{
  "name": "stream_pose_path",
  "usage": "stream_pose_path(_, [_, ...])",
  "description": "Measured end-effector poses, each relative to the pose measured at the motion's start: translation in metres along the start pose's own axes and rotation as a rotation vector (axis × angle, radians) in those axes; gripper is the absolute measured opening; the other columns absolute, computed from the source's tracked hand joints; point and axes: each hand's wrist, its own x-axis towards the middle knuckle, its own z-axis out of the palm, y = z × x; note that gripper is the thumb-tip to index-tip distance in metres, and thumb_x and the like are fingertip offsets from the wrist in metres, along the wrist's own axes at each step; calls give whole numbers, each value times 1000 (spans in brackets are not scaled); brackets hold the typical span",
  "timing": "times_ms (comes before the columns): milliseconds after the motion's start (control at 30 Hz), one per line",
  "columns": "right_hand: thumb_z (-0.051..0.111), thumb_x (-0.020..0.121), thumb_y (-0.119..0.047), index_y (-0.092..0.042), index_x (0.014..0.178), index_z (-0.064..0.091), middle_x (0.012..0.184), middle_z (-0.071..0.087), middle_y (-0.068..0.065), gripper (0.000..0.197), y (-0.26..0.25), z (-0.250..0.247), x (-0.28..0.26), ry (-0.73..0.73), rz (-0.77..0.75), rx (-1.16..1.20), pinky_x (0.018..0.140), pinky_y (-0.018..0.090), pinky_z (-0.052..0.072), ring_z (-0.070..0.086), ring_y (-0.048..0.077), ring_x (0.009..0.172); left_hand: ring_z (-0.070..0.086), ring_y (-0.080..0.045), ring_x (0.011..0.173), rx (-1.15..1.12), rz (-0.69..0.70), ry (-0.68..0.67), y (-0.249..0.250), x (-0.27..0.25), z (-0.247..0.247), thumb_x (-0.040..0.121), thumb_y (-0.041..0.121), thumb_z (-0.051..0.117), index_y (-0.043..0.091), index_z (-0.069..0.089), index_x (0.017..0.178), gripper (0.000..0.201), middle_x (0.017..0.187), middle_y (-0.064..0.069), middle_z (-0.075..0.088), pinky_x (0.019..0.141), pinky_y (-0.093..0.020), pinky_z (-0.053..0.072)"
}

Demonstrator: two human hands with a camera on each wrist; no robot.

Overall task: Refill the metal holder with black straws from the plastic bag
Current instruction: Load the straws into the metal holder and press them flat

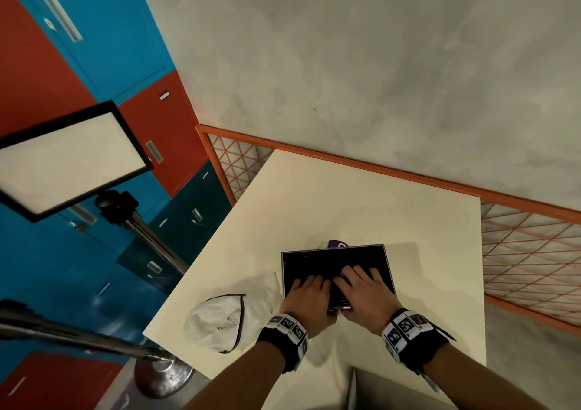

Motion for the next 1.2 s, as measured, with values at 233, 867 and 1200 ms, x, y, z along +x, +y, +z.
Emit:
stream_pose_path(233, [67,67,-47,-23,112,61,117,58,-1,51,6,12,-5,-135,39,11,81,50,48,56,23,107,45,-20,120,-99,61,133,-1,-4,-2,76,51,58,26,47,130,61,129,5,46,101,-40,41])
stream_pose_path(867, [71,63,-40,-30,102,52,95,57,-9,44,0,8,-18,13,-78,130,68,32,50,58,14,88,41,-23,123,-148,38,11,-4,-6,-1,82,44,56,23,53,125,49,127,0,47,98,-46,42])
stream_pose_path(1200, [52,86,-37,-32,135,44,129,55,-9,50,7,14,-17,-88,77,256,103,38,36,43,15,127,64,-27,97,-421,-40,-31,-7,-18,-2,86,42,60,22,52,112,34,108,-3,66,81,-36,53])
